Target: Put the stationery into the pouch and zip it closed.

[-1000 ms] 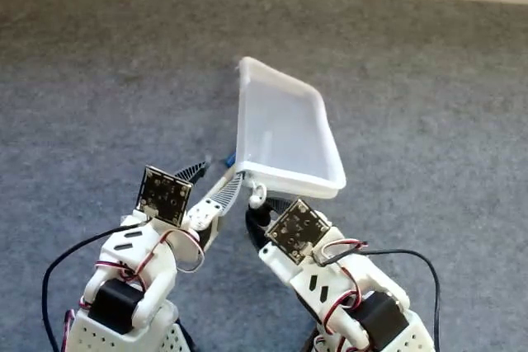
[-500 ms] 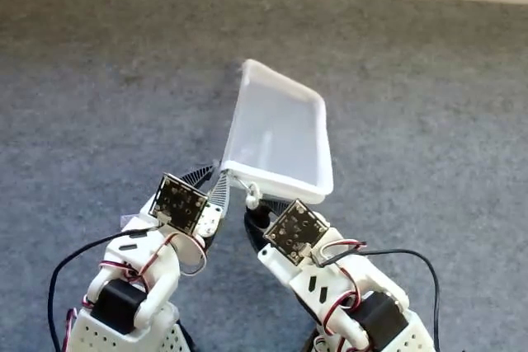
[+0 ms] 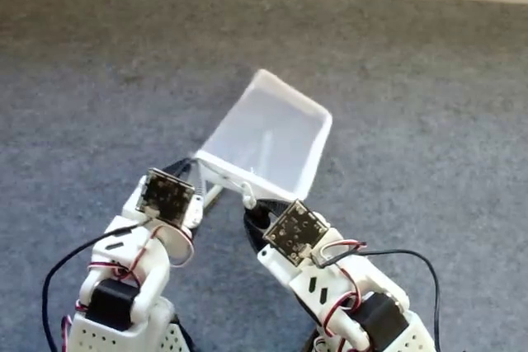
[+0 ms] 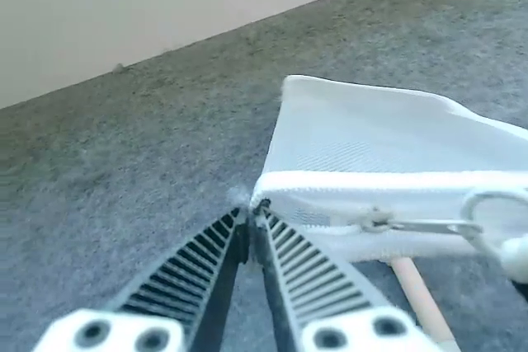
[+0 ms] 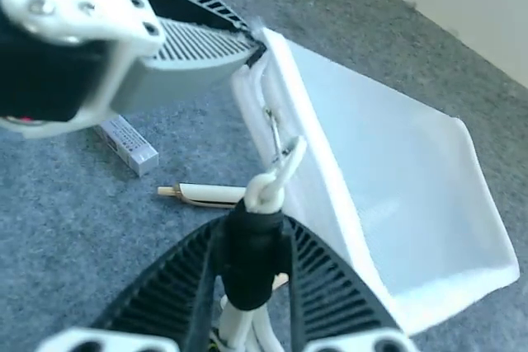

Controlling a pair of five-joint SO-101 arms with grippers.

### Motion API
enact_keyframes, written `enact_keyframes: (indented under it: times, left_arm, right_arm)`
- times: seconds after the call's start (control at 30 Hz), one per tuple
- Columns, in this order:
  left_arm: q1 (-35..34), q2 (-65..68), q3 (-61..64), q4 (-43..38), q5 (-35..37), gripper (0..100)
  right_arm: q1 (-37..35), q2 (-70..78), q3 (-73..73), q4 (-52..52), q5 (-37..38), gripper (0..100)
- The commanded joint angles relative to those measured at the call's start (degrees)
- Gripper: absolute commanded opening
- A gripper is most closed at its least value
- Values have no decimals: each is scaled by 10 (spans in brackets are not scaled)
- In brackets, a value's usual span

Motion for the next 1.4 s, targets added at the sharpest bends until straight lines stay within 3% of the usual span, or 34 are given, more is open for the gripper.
enact_keyframes:
  times: [0.0,0.6,0.8,1.0,1.2,1.37]
  left_arm:
    - [-68,-7,-34,-8,0,7]
    - [-182,-9,-65,17,54,7]
    - [-176,-9,-63,17,54,7]
    - [-124,-7,-60,17,51,10]
    - [-111,-5,-44,17,55,168]
    - [-106,-5,-40,17,69,200]
  right_arm:
    - [-7,-4,-15,-3,4,6]
    - [64,-9,-27,-5,4,6]
    - [90,-9,-38,-5,0,6]
    - [90,-9,-40,-1,0,6]
    - [91,-9,-41,0,3,6]
    - [90,-9,-59,2,1,6]
